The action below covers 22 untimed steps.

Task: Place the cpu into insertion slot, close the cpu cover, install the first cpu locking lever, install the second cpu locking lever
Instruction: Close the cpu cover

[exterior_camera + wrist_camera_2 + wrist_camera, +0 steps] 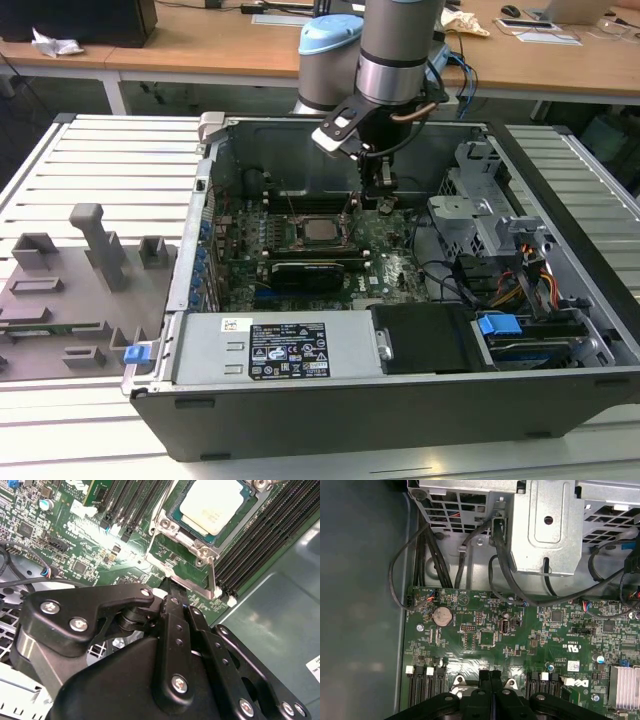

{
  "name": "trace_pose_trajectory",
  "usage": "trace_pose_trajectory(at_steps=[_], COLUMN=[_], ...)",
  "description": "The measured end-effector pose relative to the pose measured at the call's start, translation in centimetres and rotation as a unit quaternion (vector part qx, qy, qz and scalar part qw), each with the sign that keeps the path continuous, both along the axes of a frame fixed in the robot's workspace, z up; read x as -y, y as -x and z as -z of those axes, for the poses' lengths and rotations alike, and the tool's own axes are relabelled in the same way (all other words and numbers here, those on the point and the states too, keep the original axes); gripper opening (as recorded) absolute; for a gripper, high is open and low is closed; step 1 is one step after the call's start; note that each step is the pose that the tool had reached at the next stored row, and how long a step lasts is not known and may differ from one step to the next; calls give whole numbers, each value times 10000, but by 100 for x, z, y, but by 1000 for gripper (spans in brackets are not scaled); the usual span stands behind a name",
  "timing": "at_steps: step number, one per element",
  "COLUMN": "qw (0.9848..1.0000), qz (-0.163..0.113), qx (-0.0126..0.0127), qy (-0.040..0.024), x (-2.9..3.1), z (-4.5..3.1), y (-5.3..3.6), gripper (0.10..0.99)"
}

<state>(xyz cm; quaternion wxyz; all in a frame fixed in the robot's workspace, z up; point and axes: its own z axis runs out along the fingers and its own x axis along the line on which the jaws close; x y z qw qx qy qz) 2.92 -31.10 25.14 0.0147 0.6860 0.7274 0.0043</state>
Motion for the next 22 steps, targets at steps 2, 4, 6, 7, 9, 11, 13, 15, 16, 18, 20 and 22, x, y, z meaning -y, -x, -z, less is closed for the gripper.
trace_pose_trajectory(at_steps=[2,4,6,7,9,11,13,15,16,18,20,22], qw=[10000,10000,10000,10000,10000,10000,10000,10000,10000,10000,10000,10000], qz=[0,0,0,0,0,0,0,0,-1,0,0,0], qx=[0,0,0,0,0,0,0,0,0,0,0,0], qy=[0,0,0,0,0,0,0,0,0,0,0,0], x=[0,0,0,0,0,0,0,0,0,0,0,0], z=[0,0,0,1,0,1,1,1,1,2,2,2], y=[3,6,13,16,20,27,31,36,37,45,50,57], gripper=[106,106,106,106,106,106,106,106,106,106,106,106])
